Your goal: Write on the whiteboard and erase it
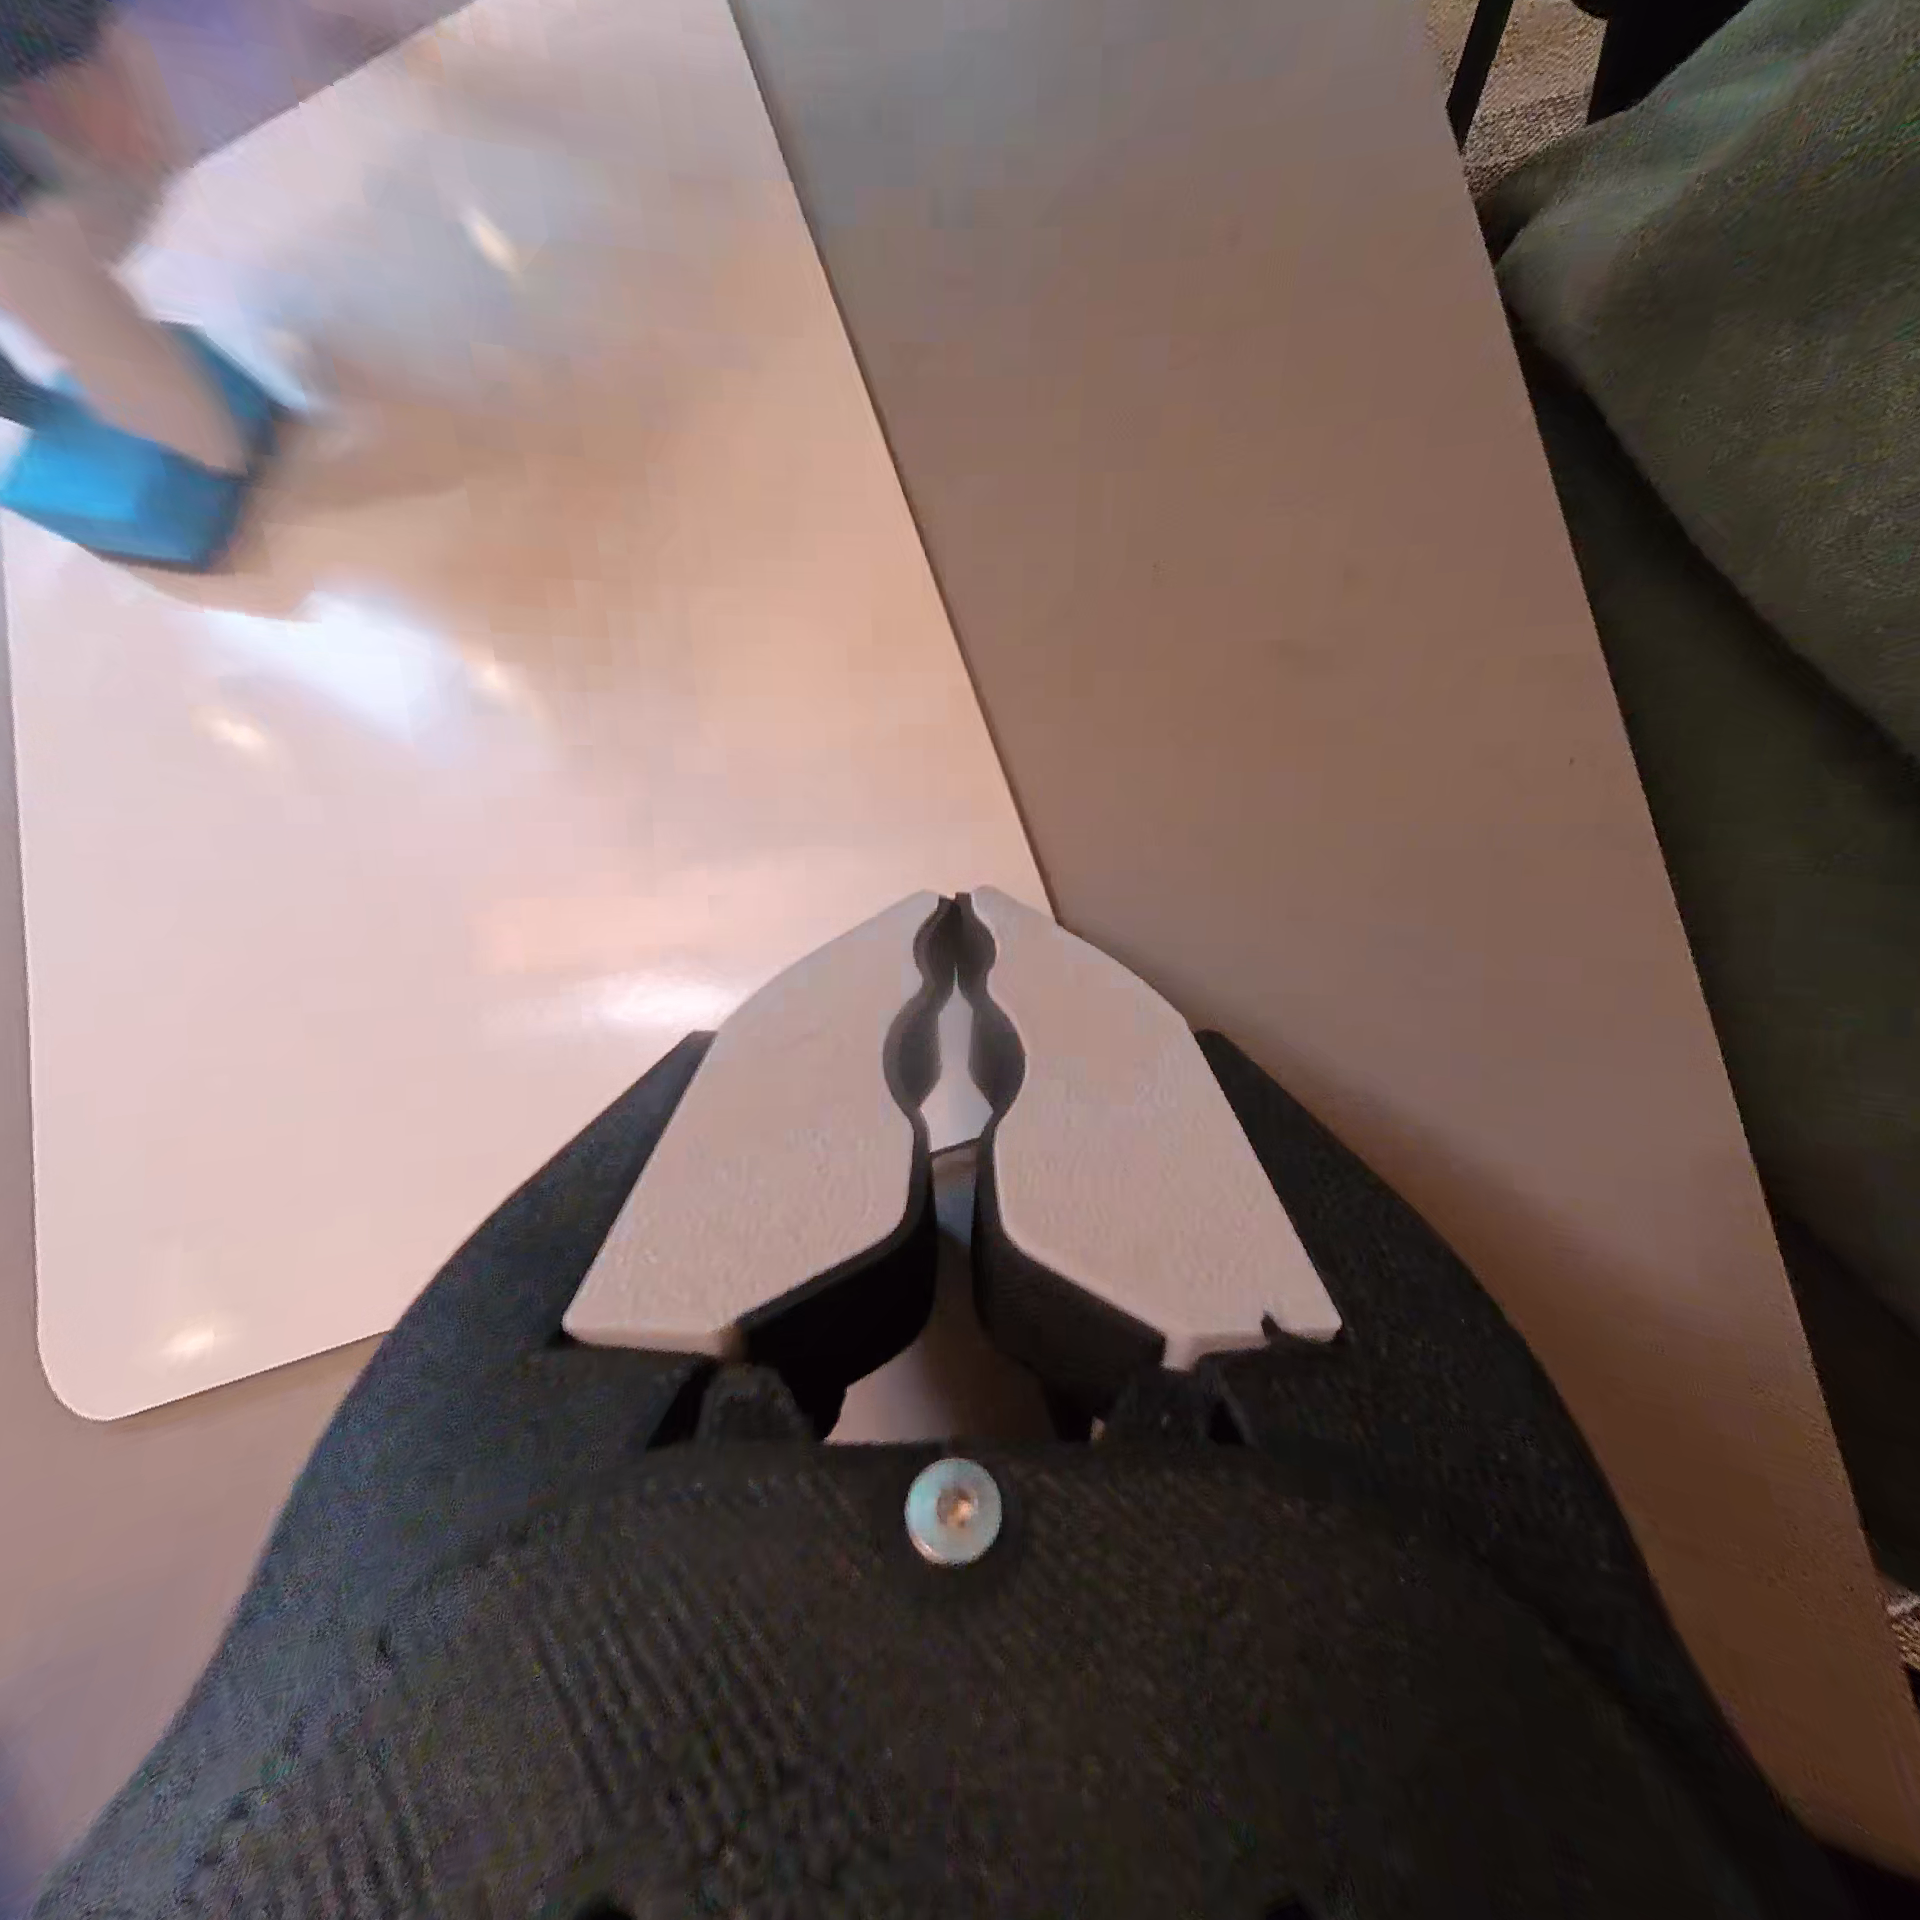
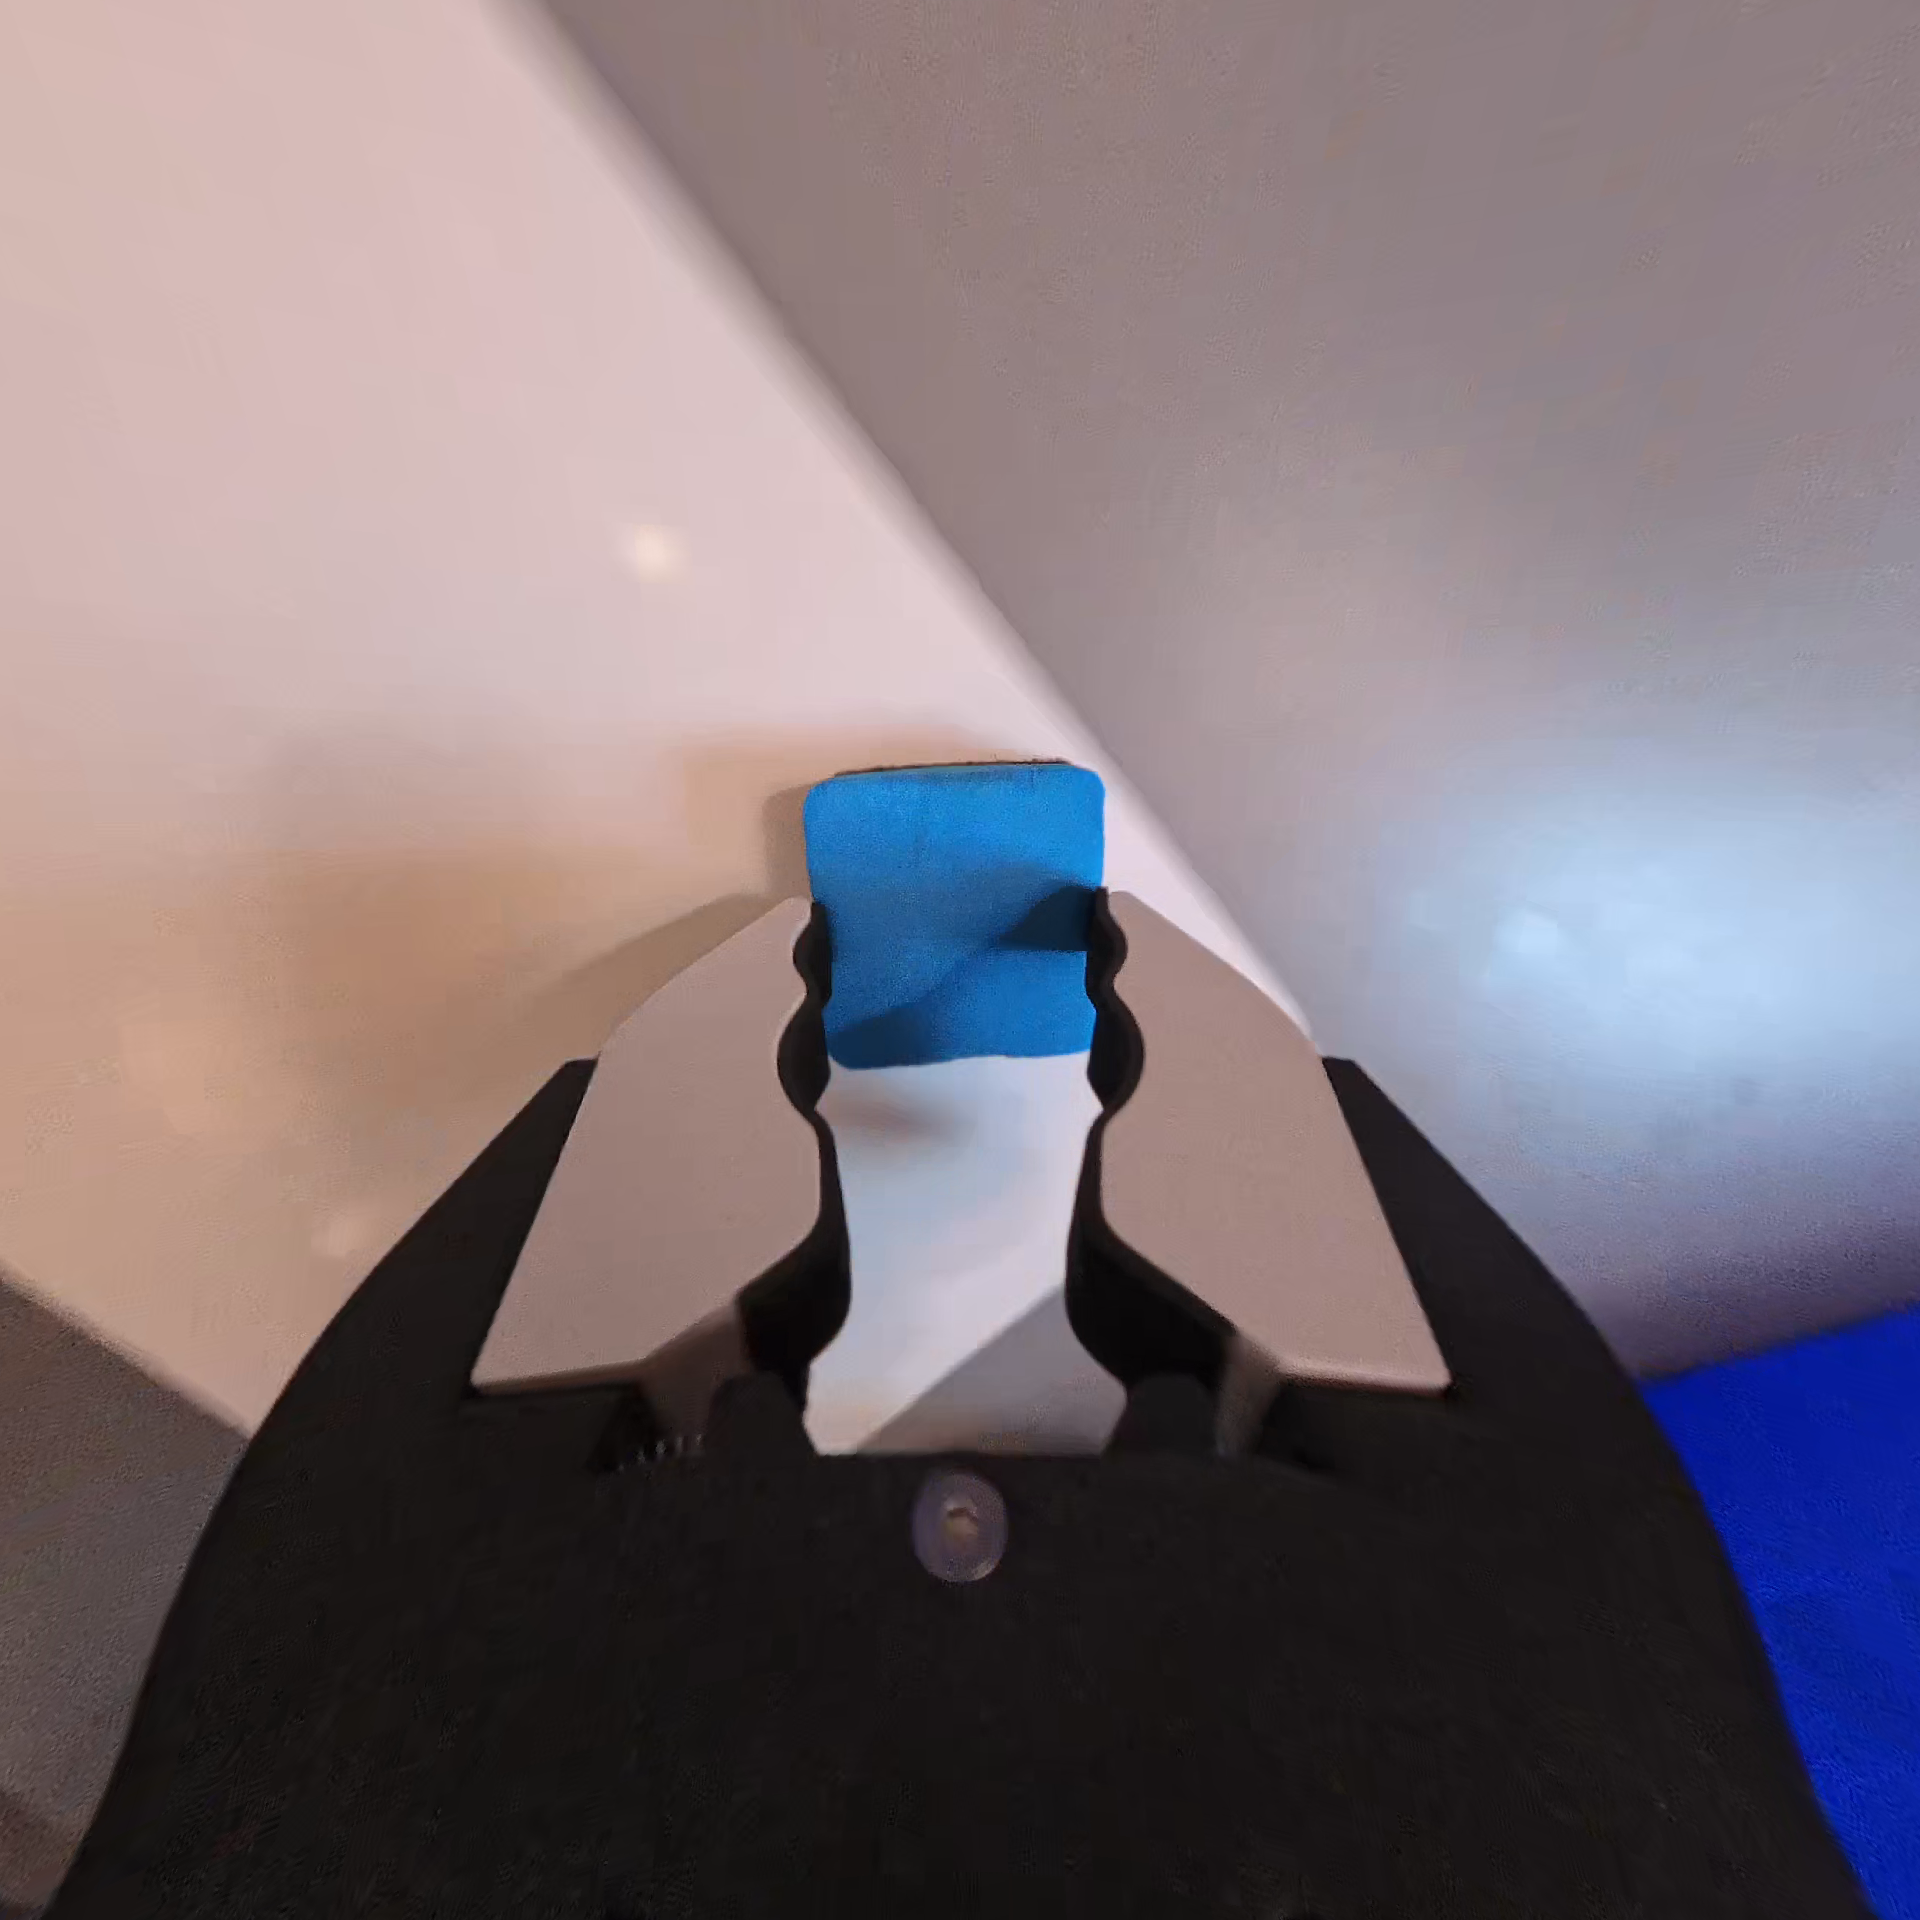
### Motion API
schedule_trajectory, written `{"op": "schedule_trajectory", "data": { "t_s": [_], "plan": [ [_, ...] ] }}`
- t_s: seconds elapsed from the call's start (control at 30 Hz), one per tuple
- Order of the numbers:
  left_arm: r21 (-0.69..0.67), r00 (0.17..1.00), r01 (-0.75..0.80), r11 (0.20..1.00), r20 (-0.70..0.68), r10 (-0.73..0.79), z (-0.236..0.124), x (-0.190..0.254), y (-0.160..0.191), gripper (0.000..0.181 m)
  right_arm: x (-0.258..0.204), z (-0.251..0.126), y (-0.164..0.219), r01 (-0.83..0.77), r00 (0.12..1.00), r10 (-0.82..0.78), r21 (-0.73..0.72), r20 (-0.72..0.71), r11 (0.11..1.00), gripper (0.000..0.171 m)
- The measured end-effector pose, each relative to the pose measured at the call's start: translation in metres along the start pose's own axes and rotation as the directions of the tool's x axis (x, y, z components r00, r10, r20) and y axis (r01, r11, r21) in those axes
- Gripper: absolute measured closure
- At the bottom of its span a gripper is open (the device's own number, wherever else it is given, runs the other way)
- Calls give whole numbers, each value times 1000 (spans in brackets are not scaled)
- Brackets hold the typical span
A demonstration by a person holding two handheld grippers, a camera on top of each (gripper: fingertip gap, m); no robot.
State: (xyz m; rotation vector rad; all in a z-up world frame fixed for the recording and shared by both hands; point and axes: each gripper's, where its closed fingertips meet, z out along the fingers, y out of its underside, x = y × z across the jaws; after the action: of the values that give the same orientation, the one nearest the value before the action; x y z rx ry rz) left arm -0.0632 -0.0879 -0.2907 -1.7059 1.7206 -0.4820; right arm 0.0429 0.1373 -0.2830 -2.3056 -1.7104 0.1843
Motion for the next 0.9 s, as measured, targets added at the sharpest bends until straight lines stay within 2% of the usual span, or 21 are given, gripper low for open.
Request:
{"op": "schedule_trajectory", "data": {
  "t_s": [0.03,0.1,0.13,0.23,0.3,0.37,0.47,0.53,0.67,0.77,0.83,0.9],
  "plan": [
    [0,1000,2,1000,2,-2,0,0,0,181,24,1,1,-77,997,77,22,1,997,123],
    [-3,1000,2,1000,8,-2,1,-1,0,181,23,-2,12,-89,996,89,46,7,995,123],
    [-4,1000,1,1000,10,-1,1,-1,0,181,6,-6,22,-39,999,39,35,-1,999,123],
    [-6,1000,10,1000,-5,-10,0,-1,0,181,-80,-26,67,90,992,-87,-26,95,996,123],
    [-4,1000,10,1000,-10,-10,0,0,0,181,-104,-34,91,159,983,-150,-88,104,983,123],
    [-6,1000,5,1000,-4,-5,0,0,0,181,-74,-32,91,52,996,-44,-99,79,994,123],
    [-4,1000,5,1000,-2,-5,0,0,0,181,22,-19,69,-200,978,197,-50,-63,978,123],
    [-5,1000,5,1000,0,-5,0,0,0,181,60,-13,53,-295,947,288,-30,-139,955,123],
    [-2,1000,28,1000,-7,-28,-1,-1,1,181,96,-11,26,-354,906,354,44,-231,934,122],
    [-2,997,64,998,-32,-64,-2,0,2,181,118,-8,33,-465,857,463,46,-226,884,122],
    [36,992,110,993,-70,-107,-5,0,-1,181,116,1,40,-498,848,492,20,-198,867,115],
    [90,982,177,980,-89,-169,-12,-7,-6,181,121,-10,31,-448,850,467,132,-244,884,99]
  ]
}}
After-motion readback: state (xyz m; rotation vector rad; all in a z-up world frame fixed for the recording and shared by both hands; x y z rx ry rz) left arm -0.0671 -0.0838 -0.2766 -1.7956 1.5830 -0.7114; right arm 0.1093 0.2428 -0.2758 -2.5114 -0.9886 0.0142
